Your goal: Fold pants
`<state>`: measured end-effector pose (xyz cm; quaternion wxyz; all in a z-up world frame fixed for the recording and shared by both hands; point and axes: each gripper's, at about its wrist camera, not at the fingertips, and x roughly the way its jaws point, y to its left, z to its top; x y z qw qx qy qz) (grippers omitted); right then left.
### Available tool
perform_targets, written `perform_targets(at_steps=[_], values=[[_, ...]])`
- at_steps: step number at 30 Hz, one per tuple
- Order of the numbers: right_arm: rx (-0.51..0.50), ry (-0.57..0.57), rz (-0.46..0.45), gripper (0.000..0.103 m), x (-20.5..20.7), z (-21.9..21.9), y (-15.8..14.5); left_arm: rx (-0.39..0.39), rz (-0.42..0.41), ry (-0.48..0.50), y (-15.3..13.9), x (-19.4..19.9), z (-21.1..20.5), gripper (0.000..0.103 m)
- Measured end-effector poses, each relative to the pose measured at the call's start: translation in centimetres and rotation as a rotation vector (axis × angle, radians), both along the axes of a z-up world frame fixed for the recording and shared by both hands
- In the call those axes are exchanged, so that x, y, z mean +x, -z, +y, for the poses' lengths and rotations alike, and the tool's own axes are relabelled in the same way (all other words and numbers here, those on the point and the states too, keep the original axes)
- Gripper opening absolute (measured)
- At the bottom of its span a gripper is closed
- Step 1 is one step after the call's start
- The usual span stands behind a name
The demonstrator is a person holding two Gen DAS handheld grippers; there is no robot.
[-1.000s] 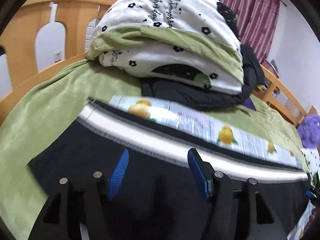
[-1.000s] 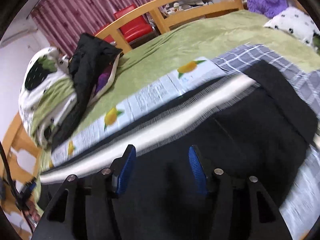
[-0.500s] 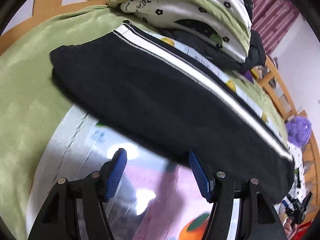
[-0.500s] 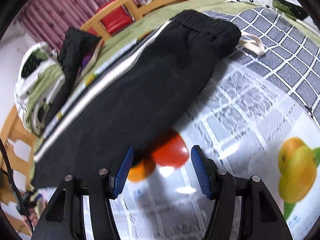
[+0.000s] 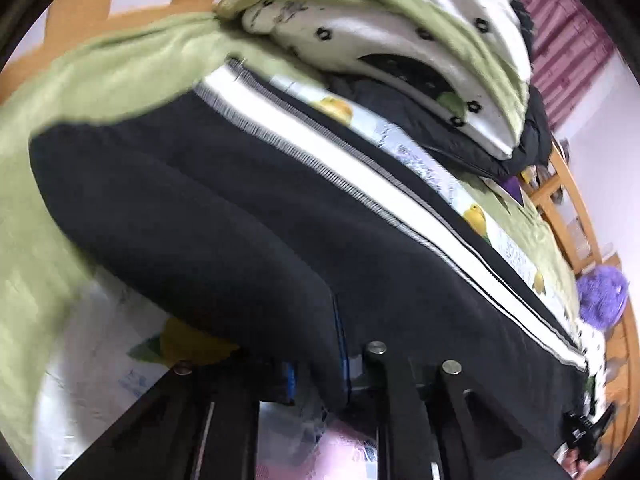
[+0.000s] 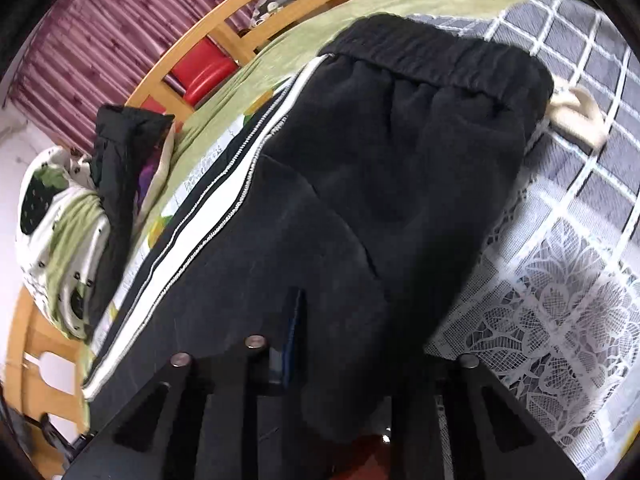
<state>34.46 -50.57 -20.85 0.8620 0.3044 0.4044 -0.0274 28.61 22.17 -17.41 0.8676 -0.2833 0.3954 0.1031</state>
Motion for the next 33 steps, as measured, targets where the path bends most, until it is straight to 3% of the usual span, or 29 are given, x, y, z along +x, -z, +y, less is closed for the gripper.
perform_targets(at_steps=[4,7,11,17,20,22,26,28,33], values=[[0.041,-0.057,-0.072,0.010,-4.2,-0.7,-4.7,0.069,-0.047,0.067,-4.7,-3.0,-1.2,0.013],[-0.001,-0.093,-0.075,0.010,-7.8,-0.7,-7.3,0.138,-0.038,0.114,-6.9,-7.2,-2.8,0.013],[-0.023,-0.141,-0.059,0.010,-14.7,-2.4,-8.2,0.111,-0.003,0.161,-6.6,-13.3,-3.2,0.013],[-0.001,-0.141,0.012,0.011,-21.8,-5.1,-5.0,0.098,0.064,0.189,-3.2,-20.7,-4.1,0.014],[-0.038,-0.127,0.056,0.013,-22.4,-5.1,-2.4,0.160,0.114,0.168,-1.8,-21.4,-4.6,0.026],[-0.040,-0.117,0.120,0.019,-22.1,-4.9,-0.9,0.212,0.166,0.139,-1.5,-22.0,-4.7,0.041],[-0.053,-0.097,0.082,0.028,-24.6,-5.1,-2.1,0.249,0.123,0.120,-3.0,-24.6,-3.5,0.056],[-0.090,-0.093,0.064,0.034,-25.8,-5.0,-3.2,0.232,0.094,0.093,-3.4,-25.7,-2.1,0.063],[-0.077,-0.052,0.055,0.036,-28.3,-5.1,-4.4,0.069,0.038,0.031,-2.0,-27.1,1.6,0.063]])
